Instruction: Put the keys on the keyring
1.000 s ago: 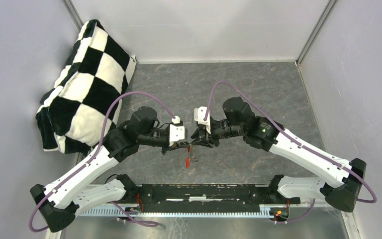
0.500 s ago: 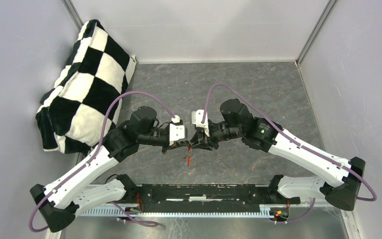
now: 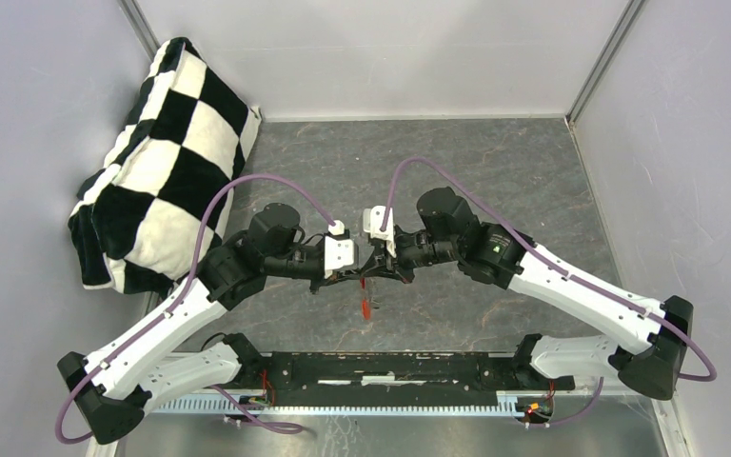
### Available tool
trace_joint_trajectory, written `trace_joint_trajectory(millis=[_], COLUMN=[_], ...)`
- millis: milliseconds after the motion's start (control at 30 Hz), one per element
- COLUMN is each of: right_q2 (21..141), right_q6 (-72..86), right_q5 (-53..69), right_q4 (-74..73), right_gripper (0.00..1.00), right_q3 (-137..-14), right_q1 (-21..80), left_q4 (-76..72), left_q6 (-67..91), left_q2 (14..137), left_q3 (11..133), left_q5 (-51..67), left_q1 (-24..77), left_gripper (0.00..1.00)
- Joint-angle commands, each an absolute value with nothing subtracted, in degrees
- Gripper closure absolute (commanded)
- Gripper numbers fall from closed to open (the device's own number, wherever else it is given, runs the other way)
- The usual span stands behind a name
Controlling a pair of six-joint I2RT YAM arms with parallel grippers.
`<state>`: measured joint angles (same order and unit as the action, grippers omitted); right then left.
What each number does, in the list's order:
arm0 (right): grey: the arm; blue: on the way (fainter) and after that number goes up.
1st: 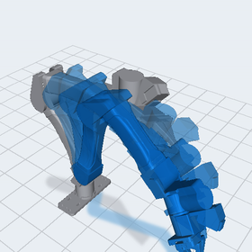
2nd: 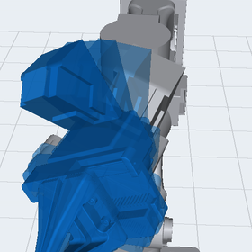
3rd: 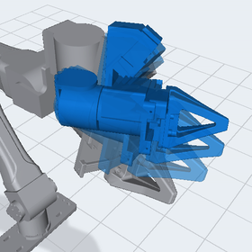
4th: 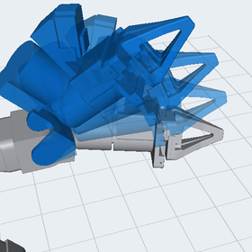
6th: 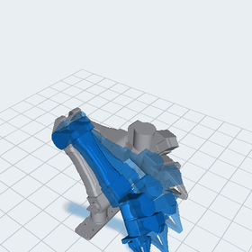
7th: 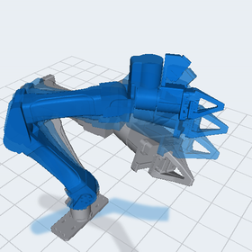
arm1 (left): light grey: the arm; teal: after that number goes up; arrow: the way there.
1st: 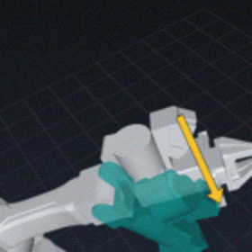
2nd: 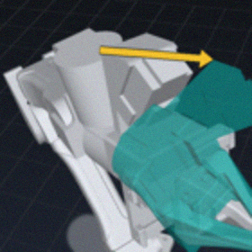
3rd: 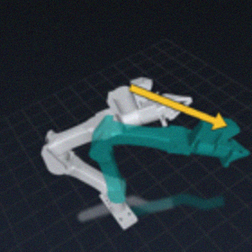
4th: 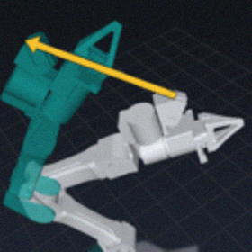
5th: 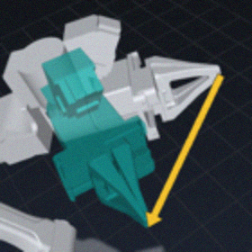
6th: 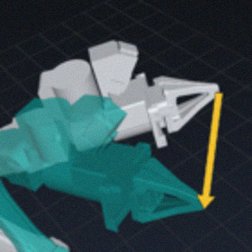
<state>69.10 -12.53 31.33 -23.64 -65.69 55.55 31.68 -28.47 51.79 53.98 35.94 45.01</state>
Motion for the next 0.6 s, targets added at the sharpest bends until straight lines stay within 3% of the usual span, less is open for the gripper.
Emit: trace_joint_trajectory(millis=[0,100,167,267,433,567], right_q2=[69.2,68.1,66.4,60.9,53.8,53.7], right_q6=[-13.9,-14.2,-12.7,-7.6,3.9,10.6], right_q5=[28.9,26.4,26.1,26.9,31.0,34.0], right_q4=[-25.5,-25.1,-21.2,-7.9,13.9,22.6], right_gripper=[0.99,1.00,1.00,1.00,1.00,1.00], right_q3=[-68.0,-67.9,-66.2,-59.0,-46.5,-42.6], right_q1=[55.8,55.6,55.2,54.2,51.5,50.9], left_q4=[28.2,28.2,28.2,28.9,28.8,22.7], left_q6=[-29.7,-29.7,-29.6,-29.5,-31.1,-28.9], left_q2=[50.6,50.6,50.5,50.3,48.6,46.7], left_q3=[55.2,55.5,55.7,55.9,53.9,51.7], left_q5=[36.1,36.6,36.7,35.7,32.6,30.0], left_q1=[45.0,45.1,45.0,45.0,45.0,45.0], left_gripper=[0.98,0.96,0.69,0.48,0.41,0.43])
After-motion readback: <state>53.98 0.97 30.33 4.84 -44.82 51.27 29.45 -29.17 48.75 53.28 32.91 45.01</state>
